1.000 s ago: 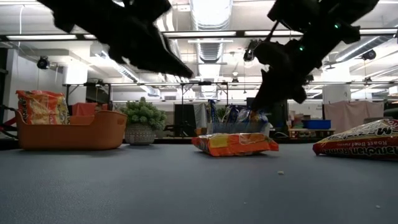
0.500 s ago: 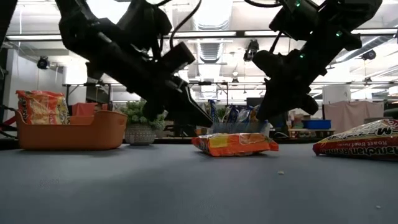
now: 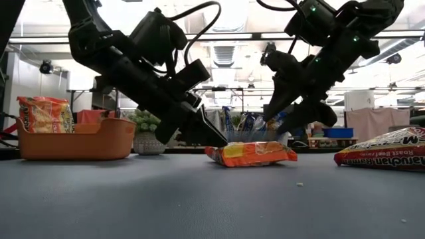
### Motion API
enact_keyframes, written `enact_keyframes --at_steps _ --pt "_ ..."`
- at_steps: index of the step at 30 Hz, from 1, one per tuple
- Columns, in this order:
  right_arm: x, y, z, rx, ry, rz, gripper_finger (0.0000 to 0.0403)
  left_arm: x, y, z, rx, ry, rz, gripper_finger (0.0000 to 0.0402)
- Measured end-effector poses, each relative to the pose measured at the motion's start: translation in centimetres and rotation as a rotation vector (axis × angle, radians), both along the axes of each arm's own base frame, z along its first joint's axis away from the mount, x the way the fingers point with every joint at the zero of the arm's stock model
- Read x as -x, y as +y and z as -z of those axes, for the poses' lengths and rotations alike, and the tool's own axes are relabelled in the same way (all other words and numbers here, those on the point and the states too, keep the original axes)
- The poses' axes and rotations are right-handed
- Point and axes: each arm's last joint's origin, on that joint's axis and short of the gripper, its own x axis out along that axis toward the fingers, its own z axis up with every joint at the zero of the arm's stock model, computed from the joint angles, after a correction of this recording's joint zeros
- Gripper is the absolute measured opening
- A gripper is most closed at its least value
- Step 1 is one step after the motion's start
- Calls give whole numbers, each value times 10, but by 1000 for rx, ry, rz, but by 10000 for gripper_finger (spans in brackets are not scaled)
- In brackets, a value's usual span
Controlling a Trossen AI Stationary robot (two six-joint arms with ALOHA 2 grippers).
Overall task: Sort Maruchan noodles
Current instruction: Put the orange noodle pack into the orange bin
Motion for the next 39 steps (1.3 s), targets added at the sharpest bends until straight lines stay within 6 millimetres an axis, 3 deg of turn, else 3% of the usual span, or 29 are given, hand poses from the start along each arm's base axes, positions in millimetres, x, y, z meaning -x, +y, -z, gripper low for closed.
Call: enact_keyframes --at_steps 6,13,22,39 --pt "-4 0 8 -7 -6 7 272 1 0 2 0 17 -2 76" --pt "-14 0 16 -20 -48 -12 300 3 1 5 11 46 -13 76" --pt "-17 -1 19 -14 -65 -3 302 4 1 6 17 57 -18 76" --pt "-35 -1 47 -36 -124 -6 302 5 1 7 16 62 -17 76"
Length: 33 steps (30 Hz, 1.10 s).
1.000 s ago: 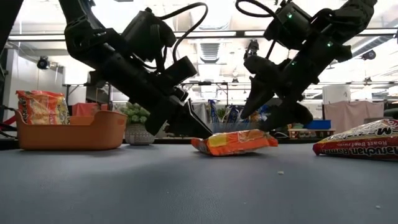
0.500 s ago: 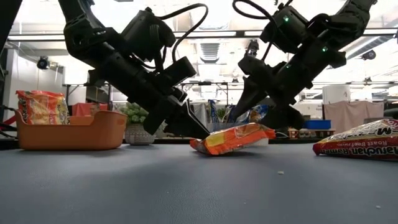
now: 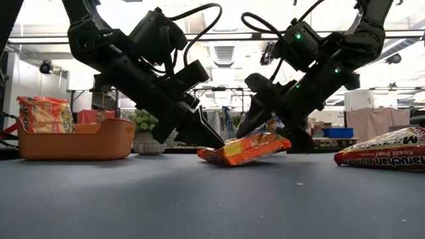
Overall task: Sort Maruchan noodles
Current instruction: Put the orange noodle pack into the orange bin
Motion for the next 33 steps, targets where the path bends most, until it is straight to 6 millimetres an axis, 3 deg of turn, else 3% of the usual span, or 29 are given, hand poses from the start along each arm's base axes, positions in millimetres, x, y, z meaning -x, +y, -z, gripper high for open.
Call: enact_keyframes --at_steps 5,19,27,33 --pt "3 -2 2 -32 47 -5 302 1 0 1 9 13 -5 76" --pt "26 -3 -36 10 91 -20 302 4 1 4 35 58 1 76" --pt "24 1 -28 -4 105 -20 302 4 1 4 43 59 3 76" --pt "10 2 -19 -30 20 -55 302 3 2 4 56 56 0 76"
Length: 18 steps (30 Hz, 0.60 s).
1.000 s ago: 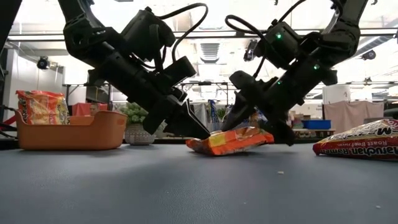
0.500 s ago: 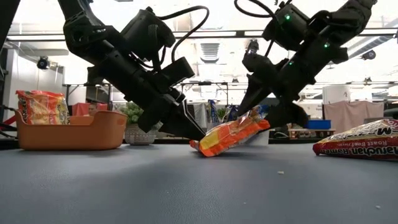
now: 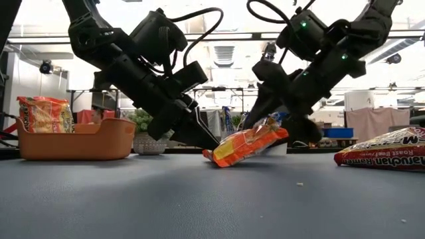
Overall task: Sort Maruchan noodles
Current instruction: Put the orange noodle pack into the orange bin
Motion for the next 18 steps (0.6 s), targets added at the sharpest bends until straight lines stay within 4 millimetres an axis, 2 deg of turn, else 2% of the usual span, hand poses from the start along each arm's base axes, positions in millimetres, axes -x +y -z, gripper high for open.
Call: enact_keyframes --at_steps 9,18 --pt "-15 1 14 -36 -104 -39 289 1 0 1 0 5 0 76" --pt "-16 1 15 -36 -106 -35 182 1 0 -3 -1 -2 8 76"
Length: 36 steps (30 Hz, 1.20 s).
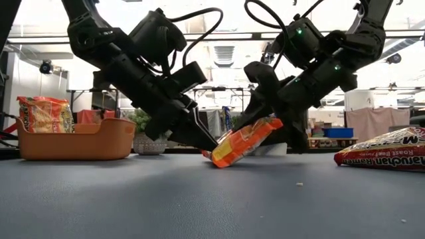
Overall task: Sort Maruchan noodles
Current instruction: Put the orange noodle pack into the orange bin
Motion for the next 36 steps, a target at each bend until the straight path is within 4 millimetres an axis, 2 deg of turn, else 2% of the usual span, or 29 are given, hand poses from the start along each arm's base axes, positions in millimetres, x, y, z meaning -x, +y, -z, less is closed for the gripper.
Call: enact_keyframes --at_steps 5,8,12,16,20,25,31,36 --pt "-1 0 -2 22 -14 -19 137 3 -1 -16 -7 -16 21 76" --pt "-1 0 -3 48 -20 -40 133 10 0 -25 -15 15 14 76" --pt "1 0 -10 108 -30 -72 138 16 1 -49 -15 -14 11 76" --pt "3 1 -26 214 -85 -126 133 25 0 -74 -16 -65 22 76" --pt "7 4 -43 342 -143 -198 130 36 -3 -103 2 -175 88 76" --pt "12 11 -61 479 -205 -251 131 55 -7 -129 54 -340 179 76" --pt "13 15 -86 672 -387 -250 131 83 -10 -143 89 -576 231 76" --pt "14 16 -107 901 -556 -240 132 98 -8 -144 145 -707 210 76"
